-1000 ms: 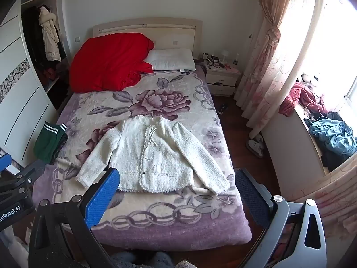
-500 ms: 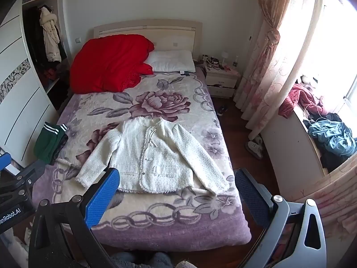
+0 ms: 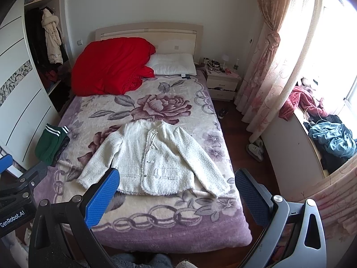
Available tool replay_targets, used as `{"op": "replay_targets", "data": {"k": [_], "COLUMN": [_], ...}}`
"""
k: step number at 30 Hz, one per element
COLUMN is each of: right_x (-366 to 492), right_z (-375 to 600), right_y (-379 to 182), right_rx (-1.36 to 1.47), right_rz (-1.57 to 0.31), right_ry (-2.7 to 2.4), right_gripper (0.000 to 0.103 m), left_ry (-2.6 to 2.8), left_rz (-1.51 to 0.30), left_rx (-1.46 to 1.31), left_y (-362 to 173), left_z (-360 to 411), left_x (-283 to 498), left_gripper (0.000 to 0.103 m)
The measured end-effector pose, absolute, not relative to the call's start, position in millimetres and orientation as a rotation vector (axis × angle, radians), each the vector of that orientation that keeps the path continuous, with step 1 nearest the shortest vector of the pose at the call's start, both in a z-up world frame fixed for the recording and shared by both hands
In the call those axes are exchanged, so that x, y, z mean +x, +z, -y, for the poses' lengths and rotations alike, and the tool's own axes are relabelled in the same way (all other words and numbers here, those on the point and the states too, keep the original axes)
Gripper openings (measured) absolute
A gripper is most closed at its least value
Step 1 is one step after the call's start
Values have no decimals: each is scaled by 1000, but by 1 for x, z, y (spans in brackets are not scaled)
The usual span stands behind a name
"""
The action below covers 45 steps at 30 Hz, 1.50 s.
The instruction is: Fold large clothes
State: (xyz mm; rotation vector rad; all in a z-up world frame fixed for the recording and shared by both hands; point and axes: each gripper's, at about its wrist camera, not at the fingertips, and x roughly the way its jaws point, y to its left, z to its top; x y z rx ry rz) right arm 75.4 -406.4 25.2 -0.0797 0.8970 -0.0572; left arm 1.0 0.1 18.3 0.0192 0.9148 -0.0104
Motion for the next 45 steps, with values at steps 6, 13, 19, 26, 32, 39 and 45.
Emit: {"op": "replay_targets", "data": {"k": [6, 13, 19, 26, 32, 39, 45], "right_x": [75, 79, 87, 87, 88, 85, 86], "right_z": [406, 403, 399, 400, 401, 401, 401], "right_y": [25, 36, 47, 49, 57, 55, 56], "right_rx": [-80, -78, -77, -77, -74, -72, -72], "right_rz": [-894, -885, -876, -872, -863, -861, -857], "right_ry": [-56, -55, -56, -54, -51, -51, -51], "right_gripper": [103, 103, 103, 103, 103, 103, 103], "left_ry": [-8, -11, -12, -14, -14, -13, -13], "left_rz": [-904, -890, -880, -874, -874, -870, -865], "left_rx": [23, 22, 19, 16, 17, 19, 16], "left_y": [18, 22, 23, 26, 27, 30, 30], "left_z": [1, -1, 0, 0, 0, 2, 1], "left_x": [-1, -2, -3, -2, -1, 0, -1], "left_gripper": [103, 103, 103, 103, 103, 103, 103]}}
